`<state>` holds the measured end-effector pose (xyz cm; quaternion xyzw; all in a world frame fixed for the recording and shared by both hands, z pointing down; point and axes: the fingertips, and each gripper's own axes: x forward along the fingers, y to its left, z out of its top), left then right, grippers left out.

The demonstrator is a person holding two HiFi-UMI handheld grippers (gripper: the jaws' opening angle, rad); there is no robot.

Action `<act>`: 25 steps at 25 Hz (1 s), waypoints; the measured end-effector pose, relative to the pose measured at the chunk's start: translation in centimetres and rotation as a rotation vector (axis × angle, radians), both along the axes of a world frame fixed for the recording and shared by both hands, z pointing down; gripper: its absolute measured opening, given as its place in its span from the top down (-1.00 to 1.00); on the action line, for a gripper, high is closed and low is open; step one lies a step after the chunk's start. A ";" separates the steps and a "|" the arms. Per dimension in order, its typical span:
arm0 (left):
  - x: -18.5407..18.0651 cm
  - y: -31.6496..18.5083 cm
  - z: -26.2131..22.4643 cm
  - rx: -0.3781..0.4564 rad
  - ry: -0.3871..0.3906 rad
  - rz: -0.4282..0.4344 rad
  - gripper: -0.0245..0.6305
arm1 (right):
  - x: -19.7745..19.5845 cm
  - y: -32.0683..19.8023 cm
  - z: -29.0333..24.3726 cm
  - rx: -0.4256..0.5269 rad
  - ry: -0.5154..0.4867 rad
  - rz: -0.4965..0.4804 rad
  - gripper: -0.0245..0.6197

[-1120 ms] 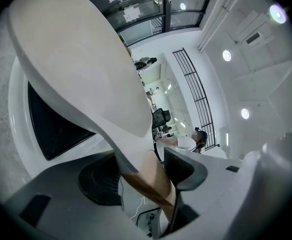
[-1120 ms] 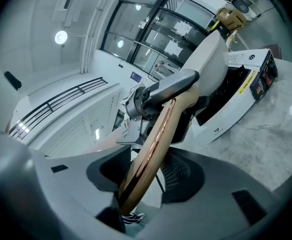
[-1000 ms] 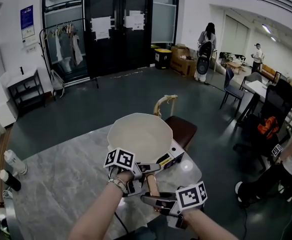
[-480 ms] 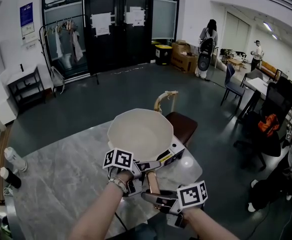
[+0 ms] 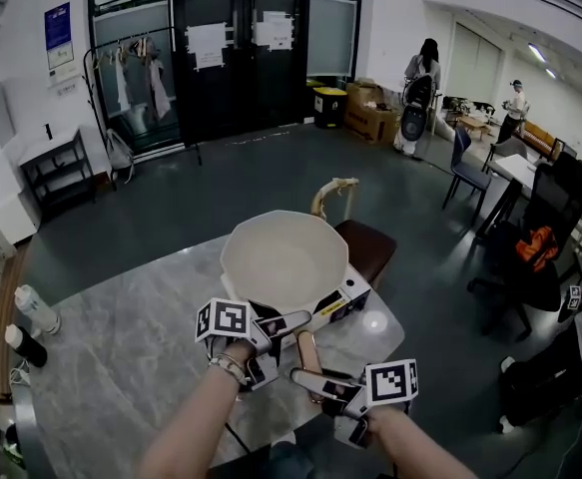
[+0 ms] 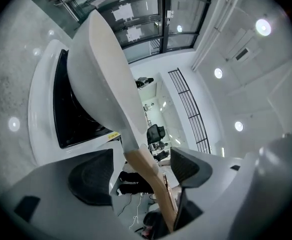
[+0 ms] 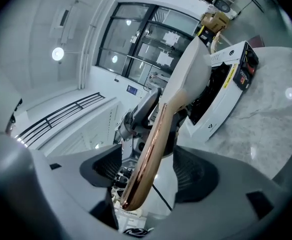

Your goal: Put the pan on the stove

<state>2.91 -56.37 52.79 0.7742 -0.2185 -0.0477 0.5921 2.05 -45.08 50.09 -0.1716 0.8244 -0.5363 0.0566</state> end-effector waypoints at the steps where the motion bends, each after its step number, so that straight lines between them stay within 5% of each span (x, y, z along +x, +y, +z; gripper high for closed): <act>1: -0.3 0.3 -0.2 0.002 0.000 -0.007 -0.14 | 0.4 -0.2 0.0 -0.007 0.005 0.025 -0.05; 12: -2.8 2.6 -1.6 0.047 -0.014 -0.095 -0.14 | 4.3 -0.7 -0.6 0.005 0.068 0.243 -0.05; 22: -3.6 4.1 -3.7 0.101 -0.050 -0.157 -0.09 | 7.0 -0.1 -2.0 0.056 0.127 0.335 -0.04; 25: -4.2 4.7 -4.6 0.166 -0.100 -0.190 0.18 | 7.9 0.3 -2.8 0.122 0.193 0.371 0.41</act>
